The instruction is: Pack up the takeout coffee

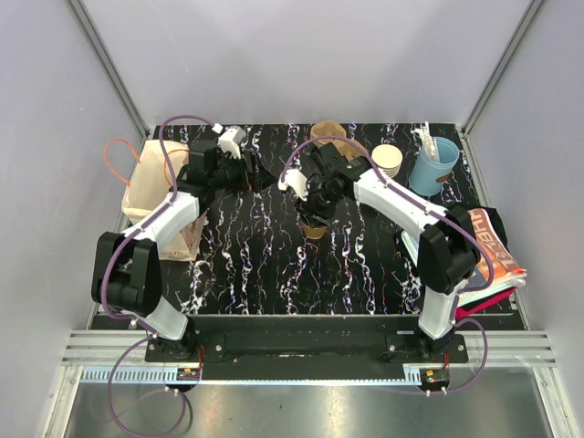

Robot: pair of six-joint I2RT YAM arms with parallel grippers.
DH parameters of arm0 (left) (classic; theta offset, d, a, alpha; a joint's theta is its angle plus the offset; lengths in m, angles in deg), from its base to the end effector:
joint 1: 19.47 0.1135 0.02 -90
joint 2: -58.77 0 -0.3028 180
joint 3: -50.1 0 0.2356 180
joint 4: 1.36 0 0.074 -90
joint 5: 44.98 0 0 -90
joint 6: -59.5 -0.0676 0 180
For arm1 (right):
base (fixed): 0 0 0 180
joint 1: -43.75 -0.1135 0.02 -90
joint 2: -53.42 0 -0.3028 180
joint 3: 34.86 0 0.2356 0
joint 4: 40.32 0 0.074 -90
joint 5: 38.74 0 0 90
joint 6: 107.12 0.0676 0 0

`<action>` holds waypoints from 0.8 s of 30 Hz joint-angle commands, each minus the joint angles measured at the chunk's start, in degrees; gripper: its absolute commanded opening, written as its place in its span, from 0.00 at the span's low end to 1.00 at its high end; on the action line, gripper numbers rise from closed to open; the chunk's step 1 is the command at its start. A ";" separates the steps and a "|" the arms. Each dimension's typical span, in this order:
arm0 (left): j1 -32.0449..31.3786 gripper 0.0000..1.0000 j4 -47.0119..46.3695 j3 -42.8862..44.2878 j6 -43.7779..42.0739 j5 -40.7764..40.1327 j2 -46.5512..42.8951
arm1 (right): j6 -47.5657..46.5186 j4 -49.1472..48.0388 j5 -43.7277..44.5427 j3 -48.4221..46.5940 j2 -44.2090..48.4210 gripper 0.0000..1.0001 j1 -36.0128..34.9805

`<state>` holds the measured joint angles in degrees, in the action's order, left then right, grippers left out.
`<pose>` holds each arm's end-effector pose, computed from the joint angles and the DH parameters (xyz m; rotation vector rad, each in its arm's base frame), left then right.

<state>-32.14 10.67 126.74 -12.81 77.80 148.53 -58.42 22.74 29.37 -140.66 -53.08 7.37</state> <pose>0.3497 -0.1161 0.3072 0.2881 2.0313 -0.9079 0.3087 0.2588 0.2783 -1.7416 1.9740 0.4818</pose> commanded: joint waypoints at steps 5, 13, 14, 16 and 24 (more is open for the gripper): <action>0.45 0.99 -2.82 1.30 0.15 3.17 0.94 | -0.89 1.25 -1.14 -1.68 8.06 0.51 -0.71; -0.95 0.99 -1.85 2.71 0.50 6.69 4.46 | 5.78 0.64 -2.63 -0.45 13.60 0.80 3.41; -1.65 0.99 -1.50 2.97 0.33 6.78 5.07 | 7.97 0.64 -4.63 -0.28 13.68 0.80 4.64; -2.53 0.99 -0.19 4.37 0.33 6.86 6.91 | 9.48 0.55 -6.84 0.95 13.95 0.82 8.14; -7.90 0.99 5.00 9.12 -1.96 6.78 10.00 | 19.06 -10.43 -14.49 9.30 12.81 0.83 15.90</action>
<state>-38.08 14.80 131.70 -13.07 82.65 158.26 -45.50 18.87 20.12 -133.88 -40.08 22.02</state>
